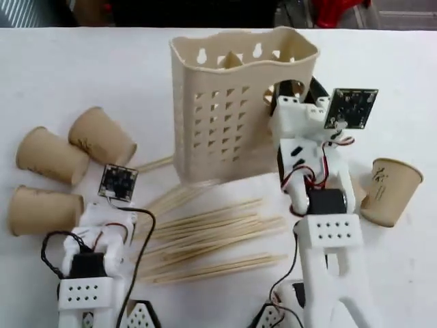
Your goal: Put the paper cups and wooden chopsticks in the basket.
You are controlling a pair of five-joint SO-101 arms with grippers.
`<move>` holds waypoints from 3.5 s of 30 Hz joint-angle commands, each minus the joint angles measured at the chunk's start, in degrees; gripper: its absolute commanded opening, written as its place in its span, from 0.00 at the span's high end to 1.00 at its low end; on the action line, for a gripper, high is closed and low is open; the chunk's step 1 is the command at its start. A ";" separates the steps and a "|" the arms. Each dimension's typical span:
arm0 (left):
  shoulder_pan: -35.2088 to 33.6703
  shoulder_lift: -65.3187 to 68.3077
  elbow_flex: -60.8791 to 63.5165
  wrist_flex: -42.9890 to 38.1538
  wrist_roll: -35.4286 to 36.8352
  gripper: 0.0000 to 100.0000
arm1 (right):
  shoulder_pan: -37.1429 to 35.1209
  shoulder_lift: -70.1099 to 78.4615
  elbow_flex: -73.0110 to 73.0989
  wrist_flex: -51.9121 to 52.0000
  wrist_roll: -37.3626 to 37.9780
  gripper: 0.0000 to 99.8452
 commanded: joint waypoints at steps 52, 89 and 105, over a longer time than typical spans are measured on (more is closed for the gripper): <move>19.12 104.57 -85.71 8.62 8.79 0.95 | 10.51 20.26 -10.29 -17.27 0.62 0.98; 28.62 80.75 -73.58 24.62 1.93 0.97 | 19.91 6.29 -10.29 -5.23 0.44 0.98; 21.58 102.90 -81.14 14.15 2.37 0.97 | 19.82 6.64 -10.29 -5.41 0.35 0.98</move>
